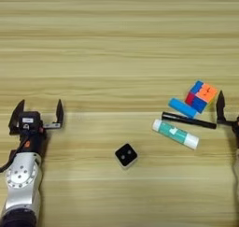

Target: Move the objects on the table

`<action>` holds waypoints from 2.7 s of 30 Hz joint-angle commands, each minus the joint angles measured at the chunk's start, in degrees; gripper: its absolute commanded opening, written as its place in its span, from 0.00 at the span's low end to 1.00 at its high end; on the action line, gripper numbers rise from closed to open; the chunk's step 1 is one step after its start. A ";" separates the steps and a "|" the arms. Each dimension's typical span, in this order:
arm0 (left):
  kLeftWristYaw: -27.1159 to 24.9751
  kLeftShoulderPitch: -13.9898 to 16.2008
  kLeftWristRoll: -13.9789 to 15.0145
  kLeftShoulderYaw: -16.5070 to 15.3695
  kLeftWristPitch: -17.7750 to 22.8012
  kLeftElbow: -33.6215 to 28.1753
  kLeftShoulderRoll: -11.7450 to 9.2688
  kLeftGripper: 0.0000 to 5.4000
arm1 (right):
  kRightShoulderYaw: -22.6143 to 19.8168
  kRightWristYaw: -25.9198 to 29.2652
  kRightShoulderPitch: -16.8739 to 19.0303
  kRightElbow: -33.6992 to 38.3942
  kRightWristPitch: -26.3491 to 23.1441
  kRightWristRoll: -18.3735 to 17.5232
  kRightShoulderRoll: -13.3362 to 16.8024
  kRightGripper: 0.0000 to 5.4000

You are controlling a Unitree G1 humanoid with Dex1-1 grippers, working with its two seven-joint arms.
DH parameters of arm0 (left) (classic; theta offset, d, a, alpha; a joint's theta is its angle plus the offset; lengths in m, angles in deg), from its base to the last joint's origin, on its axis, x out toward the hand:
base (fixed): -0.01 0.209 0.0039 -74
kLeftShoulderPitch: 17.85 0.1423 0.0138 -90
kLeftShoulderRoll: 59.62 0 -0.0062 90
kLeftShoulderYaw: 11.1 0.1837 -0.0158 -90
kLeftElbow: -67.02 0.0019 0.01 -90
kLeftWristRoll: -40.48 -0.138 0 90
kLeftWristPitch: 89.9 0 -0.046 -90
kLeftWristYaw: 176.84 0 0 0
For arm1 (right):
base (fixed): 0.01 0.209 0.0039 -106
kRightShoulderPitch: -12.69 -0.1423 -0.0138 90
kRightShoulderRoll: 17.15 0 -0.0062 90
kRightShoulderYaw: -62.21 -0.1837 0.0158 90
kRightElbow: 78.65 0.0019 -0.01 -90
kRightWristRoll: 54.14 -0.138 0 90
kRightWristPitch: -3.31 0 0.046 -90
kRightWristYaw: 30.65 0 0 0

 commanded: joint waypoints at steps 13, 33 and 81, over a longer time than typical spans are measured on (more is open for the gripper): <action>1.55 0.47 -3.37 6.13 2.02 -25.03 4.12 1.00 | 2.95 -0.14 1.21 24.47 -8.90 0.15 0.50 0.99; 1.11 10.84 -3.04 8.72 7.56 -35.03 5.90 1.00 | 6.31 27.23 2.95 41.30 -48.51 -16.15 14.45 0.99; 3.11 12.01 -4.29 12.36 8.97 -36.24 9.71 1.00 | 13.33 51.13 -16.44 4.38 -46.23 -8.11 19.93 0.95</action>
